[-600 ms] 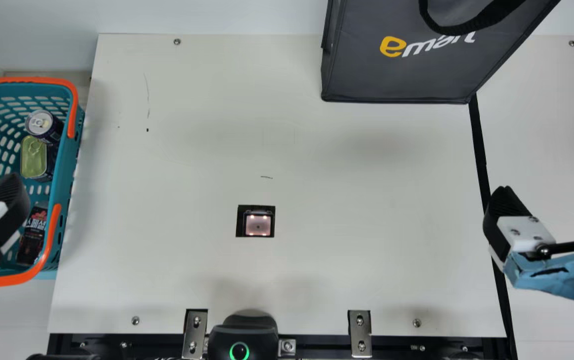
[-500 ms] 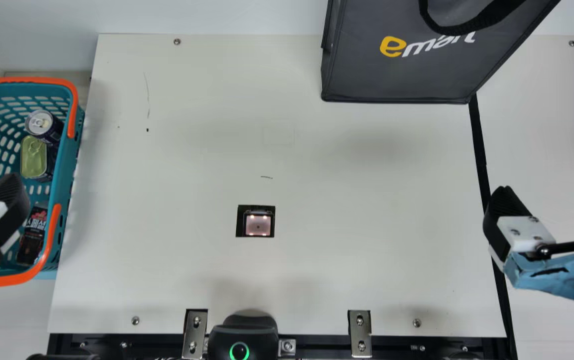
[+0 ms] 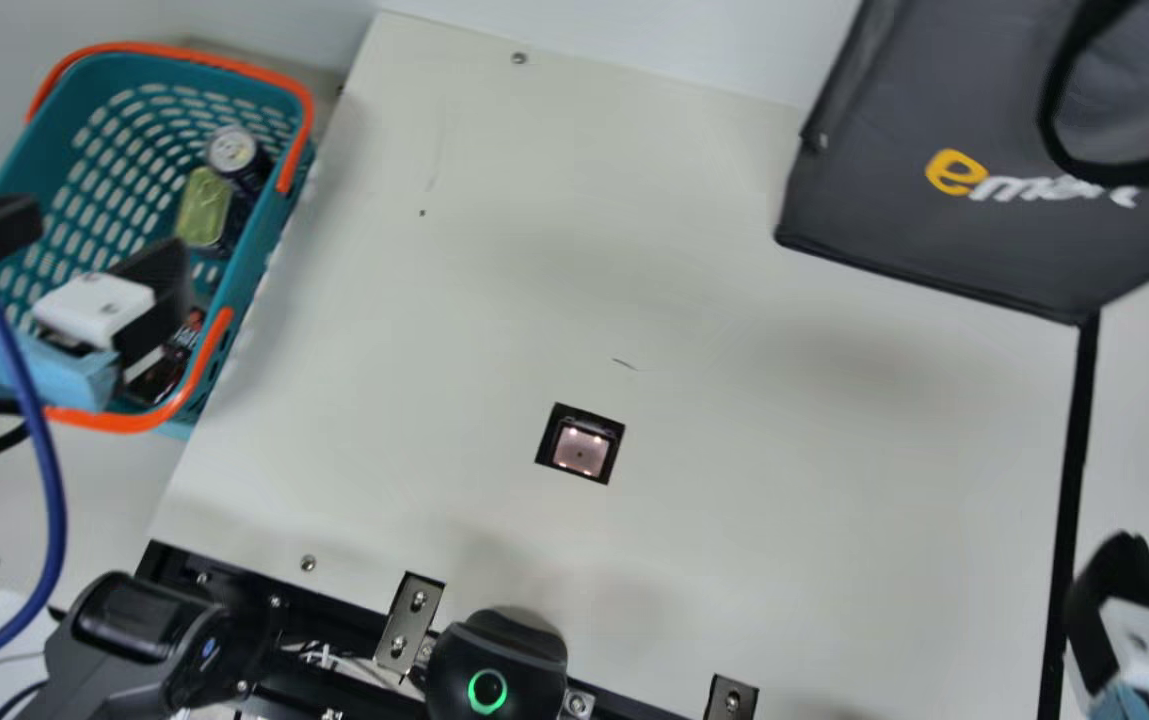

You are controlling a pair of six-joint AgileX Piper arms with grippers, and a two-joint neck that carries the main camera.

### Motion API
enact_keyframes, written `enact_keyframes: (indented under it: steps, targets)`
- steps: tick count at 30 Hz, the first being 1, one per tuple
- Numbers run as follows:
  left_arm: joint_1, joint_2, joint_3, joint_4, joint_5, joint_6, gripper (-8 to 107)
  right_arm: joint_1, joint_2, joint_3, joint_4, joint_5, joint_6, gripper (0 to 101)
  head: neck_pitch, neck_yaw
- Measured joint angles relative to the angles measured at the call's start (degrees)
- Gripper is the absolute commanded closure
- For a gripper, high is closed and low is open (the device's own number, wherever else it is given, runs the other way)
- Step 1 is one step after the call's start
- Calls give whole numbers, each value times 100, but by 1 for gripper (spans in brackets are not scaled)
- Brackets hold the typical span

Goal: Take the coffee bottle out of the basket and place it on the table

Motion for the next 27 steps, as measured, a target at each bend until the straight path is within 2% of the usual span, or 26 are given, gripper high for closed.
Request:
enact_keyframes:
  steps: [18, 27]
  targets:
    - [1, 89, -35, -9, 13, -82, 9, 0, 0, 0, 0, 0, 0, 10, 0, 44]
    - [423, 362, -56, 31, -71, -140, 9, 0, 0, 0, 0, 0, 0, 10, 0, 44]
